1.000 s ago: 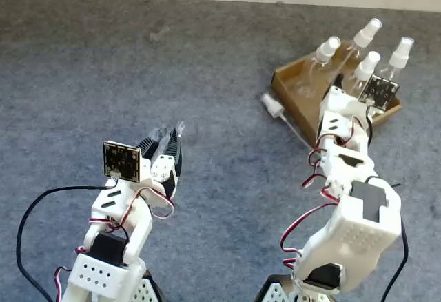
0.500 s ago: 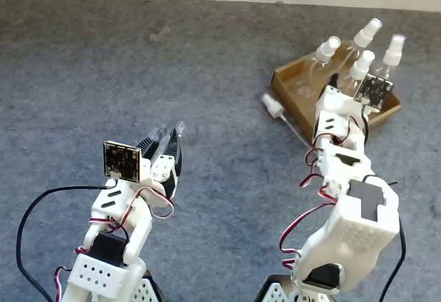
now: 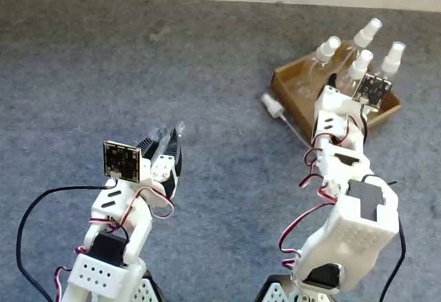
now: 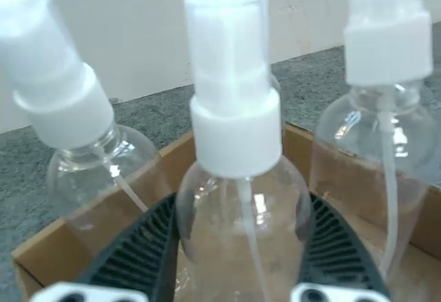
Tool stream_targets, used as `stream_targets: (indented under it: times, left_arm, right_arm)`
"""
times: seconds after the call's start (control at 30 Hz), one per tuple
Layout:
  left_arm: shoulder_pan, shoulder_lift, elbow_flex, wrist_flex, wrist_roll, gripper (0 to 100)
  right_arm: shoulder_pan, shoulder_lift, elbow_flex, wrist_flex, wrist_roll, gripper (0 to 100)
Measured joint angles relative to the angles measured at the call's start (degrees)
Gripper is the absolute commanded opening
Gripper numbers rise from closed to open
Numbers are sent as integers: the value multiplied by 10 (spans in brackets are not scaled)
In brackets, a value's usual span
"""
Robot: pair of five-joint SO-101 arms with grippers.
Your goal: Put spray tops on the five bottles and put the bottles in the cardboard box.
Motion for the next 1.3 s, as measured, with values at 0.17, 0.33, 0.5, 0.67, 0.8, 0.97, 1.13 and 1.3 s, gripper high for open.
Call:
stream_targets:
  times: [0.17, 0.33, 0.5, 0.67, 0.8, 0.97, 1.13, 1.3]
  left_arm:
    - [0, 0, 0, 0, 0, 35]
    - [0, 0, 0, 0, 0, 35]
    - [0, 0, 0, 0, 0, 35]
    - [0, 0, 0, 0, 0, 35]
    - [0, 0, 0, 0, 0, 35]
    - [0, 0, 0, 0, 0, 36]
    - [0, 0, 0, 0, 0, 37]
    - [0, 0, 0, 0, -1, 37]
  right_arm:
    - [-3, 0, 0, 0, 0, 161]
    - [-10, 0, 0, 0, 0, 172]
    - [-21, 0, 0, 0, 0, 259]
    - [-22, 0, 0, 0, 0, 263]
    - [-23, 0, 0, 0, 0, 263]
    - [-23, 0, 0, 0, 11, 265]
    - [-23, 0, 0, 0, 69, 266]
    - [-23, 0, 0, 0, 77, 266]
